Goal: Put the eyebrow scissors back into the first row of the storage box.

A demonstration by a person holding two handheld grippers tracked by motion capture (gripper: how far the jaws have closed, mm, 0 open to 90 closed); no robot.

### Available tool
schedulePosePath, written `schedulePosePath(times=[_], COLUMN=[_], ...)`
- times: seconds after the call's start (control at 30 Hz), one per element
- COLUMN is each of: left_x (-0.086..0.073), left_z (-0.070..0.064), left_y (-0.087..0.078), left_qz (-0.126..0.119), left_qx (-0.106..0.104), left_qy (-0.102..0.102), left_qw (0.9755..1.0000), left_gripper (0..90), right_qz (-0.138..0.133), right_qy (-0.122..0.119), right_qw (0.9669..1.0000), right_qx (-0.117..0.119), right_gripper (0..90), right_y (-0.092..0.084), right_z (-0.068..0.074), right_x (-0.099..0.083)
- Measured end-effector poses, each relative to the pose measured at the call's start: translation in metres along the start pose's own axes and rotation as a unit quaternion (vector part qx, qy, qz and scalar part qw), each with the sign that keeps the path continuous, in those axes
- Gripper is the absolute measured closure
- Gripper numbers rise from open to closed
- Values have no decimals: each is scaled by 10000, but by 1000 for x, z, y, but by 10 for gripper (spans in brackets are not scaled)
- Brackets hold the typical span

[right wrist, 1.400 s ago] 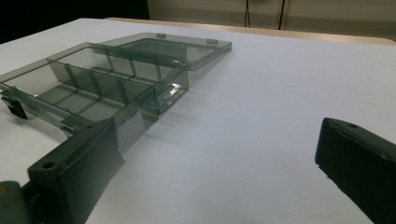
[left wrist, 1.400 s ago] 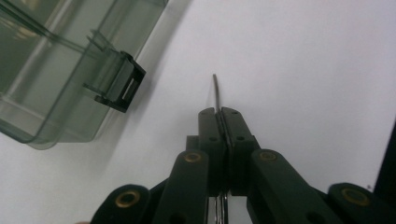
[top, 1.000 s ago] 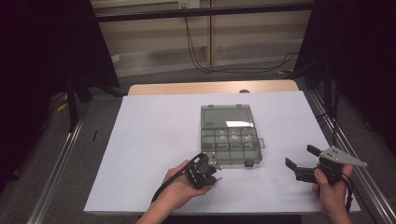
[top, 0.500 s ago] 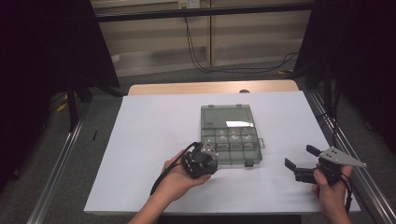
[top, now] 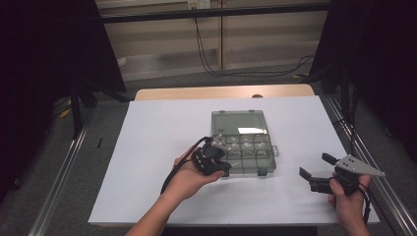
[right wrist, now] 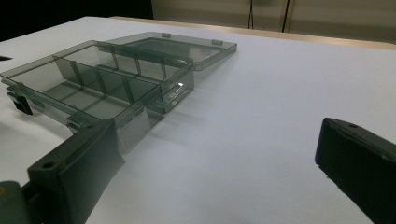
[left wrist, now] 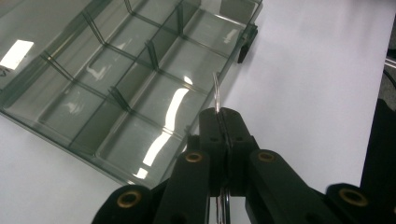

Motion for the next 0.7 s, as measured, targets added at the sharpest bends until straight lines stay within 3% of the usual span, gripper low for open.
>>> schedulePosePath(times=[0.7], left_x=[25], left_z=[15], left_y=[6], left_qz=[-119], left_qx=[103], left_qy=[18], left_qw=[9999], left_gripper=[887], right_qz=[13], right_qy=[-5], right_qw=[10000], right_qx=[12], right_gripper=[0], right_y=[0], right_z=[1], right_x=[-1])
Point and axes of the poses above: each handheld gripper's, and its own axes: y roughly forward along the jaws, x roughly out of its top, z roughly to its left, the point moved 6 cm from there along y, roughly forward along the jaws, and after that the axes turned 14 degrees about -z, right-handed, at the moved point
